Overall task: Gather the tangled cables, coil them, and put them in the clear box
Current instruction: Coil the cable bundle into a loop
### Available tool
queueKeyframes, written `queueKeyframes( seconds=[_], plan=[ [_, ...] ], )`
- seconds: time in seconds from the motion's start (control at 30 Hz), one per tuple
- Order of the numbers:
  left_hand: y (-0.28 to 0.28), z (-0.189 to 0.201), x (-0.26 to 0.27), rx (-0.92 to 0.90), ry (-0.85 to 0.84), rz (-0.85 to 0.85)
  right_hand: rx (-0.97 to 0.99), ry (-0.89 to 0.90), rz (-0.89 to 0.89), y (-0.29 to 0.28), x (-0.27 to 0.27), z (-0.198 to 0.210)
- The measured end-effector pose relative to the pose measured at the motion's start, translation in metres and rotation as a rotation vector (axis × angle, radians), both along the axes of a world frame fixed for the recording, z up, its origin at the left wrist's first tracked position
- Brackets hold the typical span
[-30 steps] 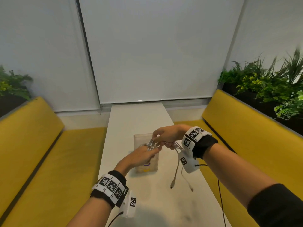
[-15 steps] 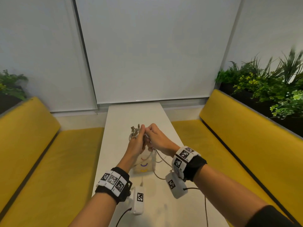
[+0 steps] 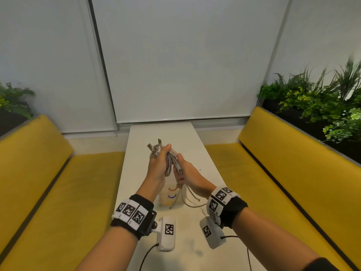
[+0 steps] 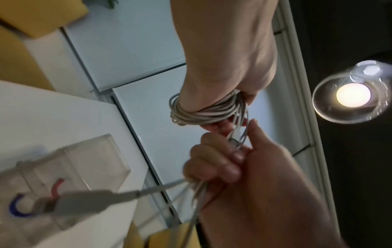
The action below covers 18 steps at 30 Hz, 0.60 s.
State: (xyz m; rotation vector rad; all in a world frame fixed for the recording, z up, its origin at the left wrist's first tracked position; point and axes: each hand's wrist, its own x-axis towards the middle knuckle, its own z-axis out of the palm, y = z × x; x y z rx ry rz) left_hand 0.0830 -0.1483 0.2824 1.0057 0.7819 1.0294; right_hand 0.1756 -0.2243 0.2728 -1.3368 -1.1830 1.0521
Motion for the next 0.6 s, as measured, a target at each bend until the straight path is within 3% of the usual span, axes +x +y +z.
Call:
queueKeyframes(
  seconds=[0.2,0.33,0.43,0.6],
  plan=[
    [-0.004,0.011,-0.005,-0.018,-0.207,-0.149,0.111,-0.31,-0.009,-0.007,-0.004,-0.015],
    [0.0,0.009,-0.009,-0.04,-0.251,-0.178,0.074,-0.548,0.098,-0.009,-0.001,-0.021],
    [0.008,0.015,-0.015,-0.016,-0.322,-0.23,-0.025,-0.534,0.169,-0.007,0.005,-0.032],
    [0.008,0.028,-0.023,0.04,-0.345,-0.41,-0.165,-0.335,0.287,-0.005,0.008,-0.04]
  ],
)
